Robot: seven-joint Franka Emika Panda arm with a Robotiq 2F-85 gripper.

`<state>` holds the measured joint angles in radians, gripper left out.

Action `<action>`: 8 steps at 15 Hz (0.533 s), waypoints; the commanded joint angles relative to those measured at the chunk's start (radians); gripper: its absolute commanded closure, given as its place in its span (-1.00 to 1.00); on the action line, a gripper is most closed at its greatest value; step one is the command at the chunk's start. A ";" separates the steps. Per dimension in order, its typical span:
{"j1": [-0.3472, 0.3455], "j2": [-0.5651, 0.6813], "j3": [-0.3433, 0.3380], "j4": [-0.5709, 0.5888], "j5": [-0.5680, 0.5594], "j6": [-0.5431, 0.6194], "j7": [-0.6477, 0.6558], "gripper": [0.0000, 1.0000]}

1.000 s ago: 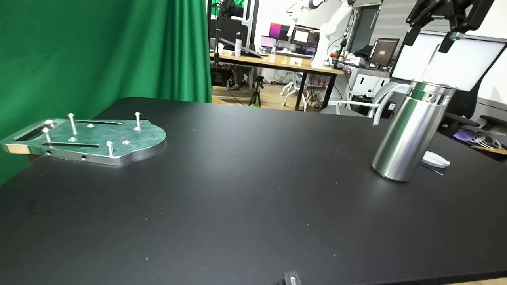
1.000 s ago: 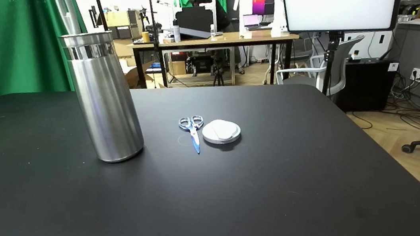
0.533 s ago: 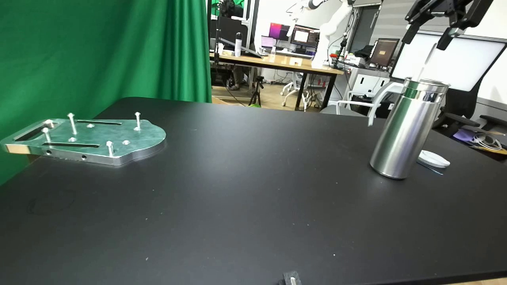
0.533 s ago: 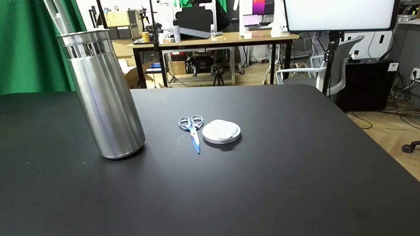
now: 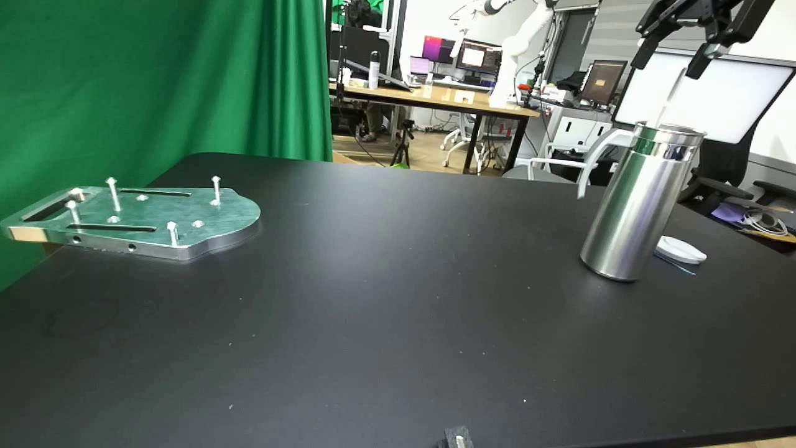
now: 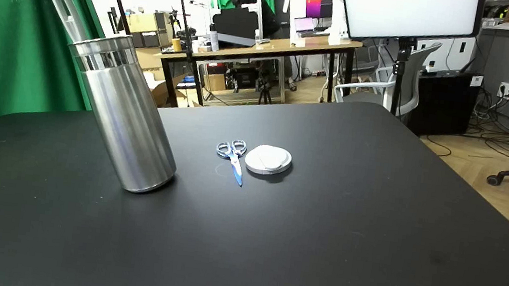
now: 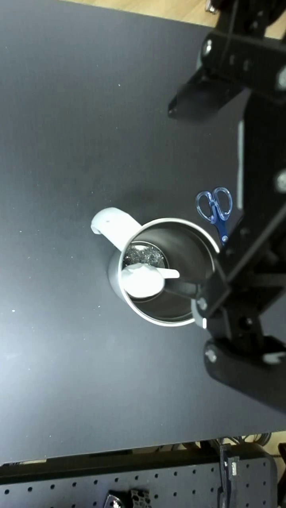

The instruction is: Use the brush to clean the inside of the silver bottle

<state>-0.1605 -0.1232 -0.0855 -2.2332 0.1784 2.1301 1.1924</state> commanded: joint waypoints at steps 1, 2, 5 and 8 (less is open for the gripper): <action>0.006 0.000 -0.006 0.002 -0.001 -0.003 0.000 -1.00; 0.006 0.000 -0.006 0.002 -0.001 -0.003 0.000 -1.00; 0.006 0.000 -0.006 0.002 -0.001 -0.003 0.000 -1.00; 0.004 0.000 -0.005 0.003 -0.015 -0.009 0.008 -1.00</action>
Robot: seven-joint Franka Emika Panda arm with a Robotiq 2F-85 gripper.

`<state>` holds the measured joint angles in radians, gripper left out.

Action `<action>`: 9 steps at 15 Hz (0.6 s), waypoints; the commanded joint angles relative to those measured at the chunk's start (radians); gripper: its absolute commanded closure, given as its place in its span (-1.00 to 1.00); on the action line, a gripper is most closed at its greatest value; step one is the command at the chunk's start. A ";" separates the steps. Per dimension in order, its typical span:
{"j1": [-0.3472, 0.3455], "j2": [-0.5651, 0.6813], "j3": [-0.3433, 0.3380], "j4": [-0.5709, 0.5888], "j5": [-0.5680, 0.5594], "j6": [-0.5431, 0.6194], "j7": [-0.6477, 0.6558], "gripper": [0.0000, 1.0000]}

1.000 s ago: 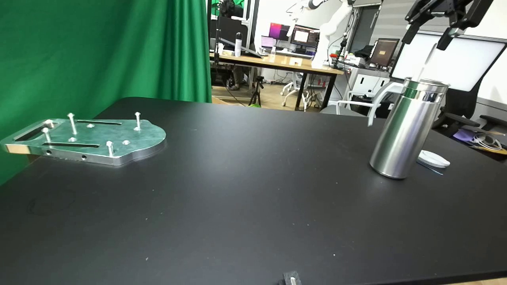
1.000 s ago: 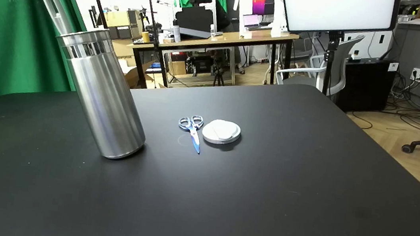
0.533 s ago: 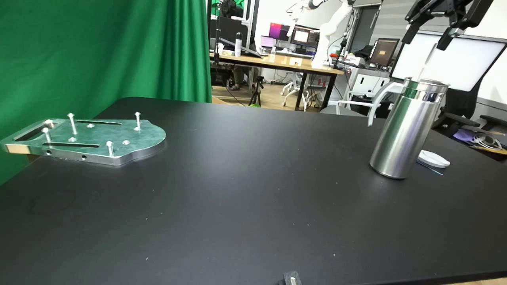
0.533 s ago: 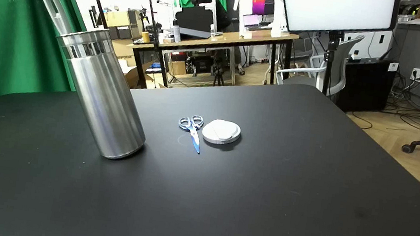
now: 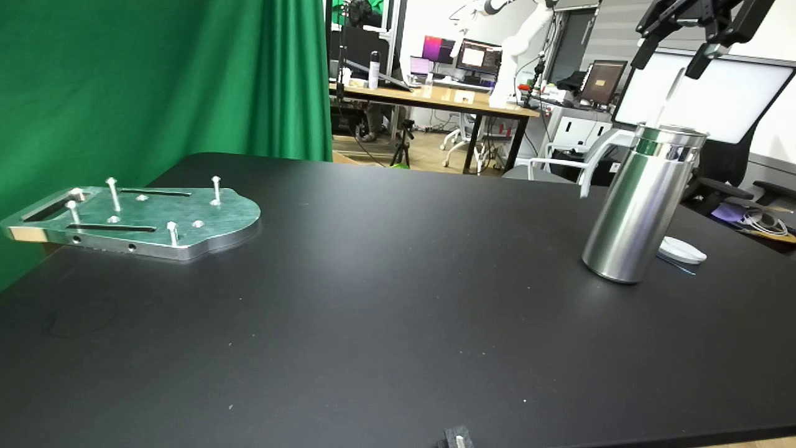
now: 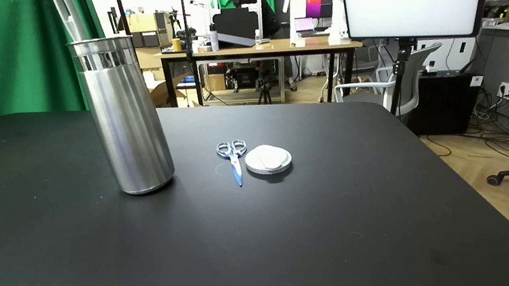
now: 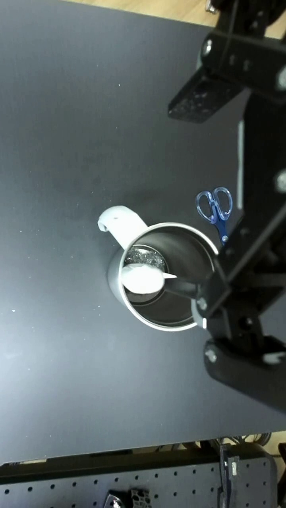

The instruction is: Use the brush to clean the inside of the silver bottle

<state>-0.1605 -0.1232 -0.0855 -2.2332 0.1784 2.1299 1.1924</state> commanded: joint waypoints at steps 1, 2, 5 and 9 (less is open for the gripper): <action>0.002 -0.001 -0.003 0.003 -0.038 -0.010 0.019 -1.00; 0.000 -0.002 -0.002 0.004 -0.061 -0.018 0.029 -1.00; -0.004 -0.008 -0.005 0.011 -0.101 -0.054 0.033 -1.00; -0.011 -0.021 -0.002 -0.003 -0.145 -0.081 0.095 -1.00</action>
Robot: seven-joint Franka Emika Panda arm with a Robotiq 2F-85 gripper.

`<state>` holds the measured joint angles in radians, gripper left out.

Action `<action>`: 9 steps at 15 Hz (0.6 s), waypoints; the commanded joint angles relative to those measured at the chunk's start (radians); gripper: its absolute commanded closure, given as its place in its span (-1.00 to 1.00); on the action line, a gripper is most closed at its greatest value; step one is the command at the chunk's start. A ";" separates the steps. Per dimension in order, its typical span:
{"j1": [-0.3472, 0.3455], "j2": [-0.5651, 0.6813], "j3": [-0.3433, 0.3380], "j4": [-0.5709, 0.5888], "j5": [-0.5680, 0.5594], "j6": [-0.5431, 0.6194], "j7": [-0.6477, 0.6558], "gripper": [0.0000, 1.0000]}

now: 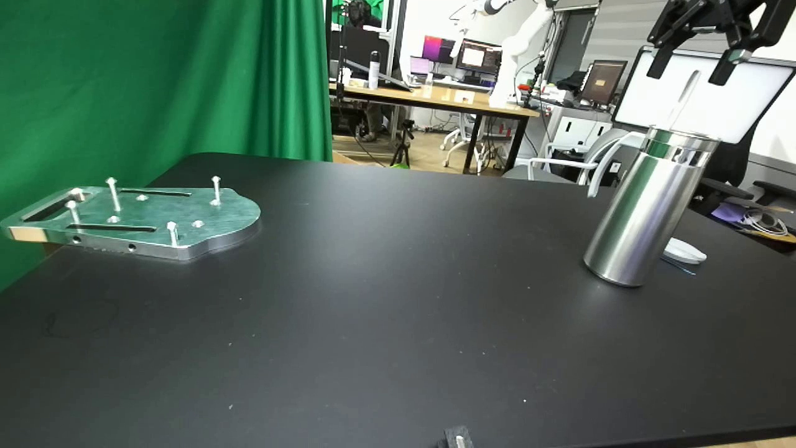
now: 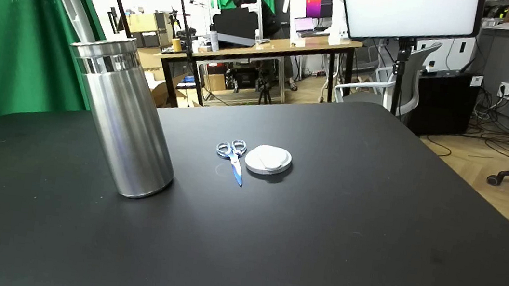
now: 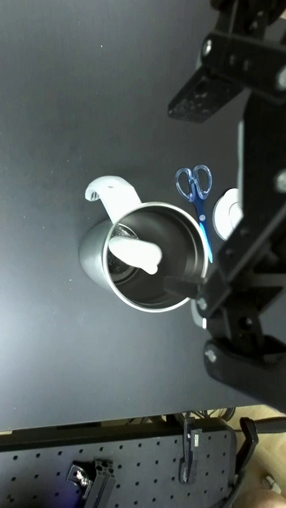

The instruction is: Use the brush to clean the inside of the silver bottle

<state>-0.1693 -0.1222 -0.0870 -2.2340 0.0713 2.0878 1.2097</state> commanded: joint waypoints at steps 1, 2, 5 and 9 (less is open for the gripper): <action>-0.003 -0.026 -0.001 -0.005 -0.048 -0.044 0.092 -1.00; -0.004 -0.031 -0.001 -0.008 -0.057 -0.047 0.111 -1.00; -0.005 -0.044 0.001 -0.024 -0.070 -0.031 0.172 -1.00; 0.001 -0.050 0.000 -0.040 -0.048 -0.012 0.153 -1.00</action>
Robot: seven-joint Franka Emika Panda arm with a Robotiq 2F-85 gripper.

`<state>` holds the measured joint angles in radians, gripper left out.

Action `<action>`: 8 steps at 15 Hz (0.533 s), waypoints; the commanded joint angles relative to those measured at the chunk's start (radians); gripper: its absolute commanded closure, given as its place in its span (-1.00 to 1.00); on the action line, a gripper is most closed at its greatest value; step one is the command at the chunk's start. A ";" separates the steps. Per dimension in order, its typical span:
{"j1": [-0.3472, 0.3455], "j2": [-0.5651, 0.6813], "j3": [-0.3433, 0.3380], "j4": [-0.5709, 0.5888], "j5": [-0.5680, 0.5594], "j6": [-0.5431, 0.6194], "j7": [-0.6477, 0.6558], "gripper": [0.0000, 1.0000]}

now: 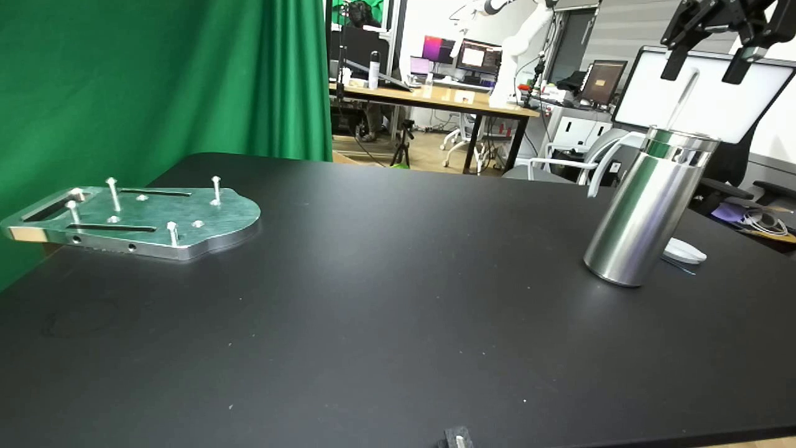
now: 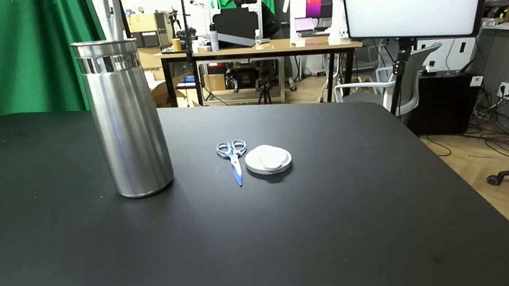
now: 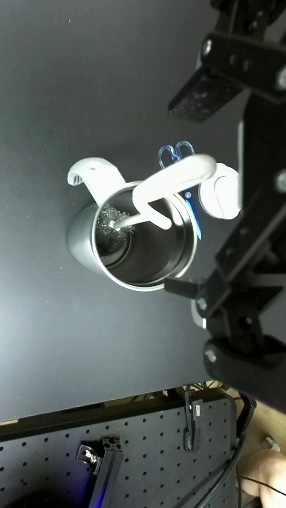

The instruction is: Use the brush to clean the inside of the silver bottle

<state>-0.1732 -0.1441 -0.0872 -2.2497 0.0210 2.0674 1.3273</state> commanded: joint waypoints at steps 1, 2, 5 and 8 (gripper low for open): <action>0.006 -0.026 -0.001 -0.026 0.009 0.009 0.026 -1.00; 0.006 -0.023 -0.001 -0.026 0.010 0.010 0.026 -1.00; 0.005 -0.019 -0.002 -0.029 0.009 0.010 0.026 -1.00; 0.004 -0.017 -0.003 -0.034 0.005 0.013 0.027 -1.00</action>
<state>-0.1708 -0.1464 -0.0870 -2.2697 0.0237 2.0709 1.3274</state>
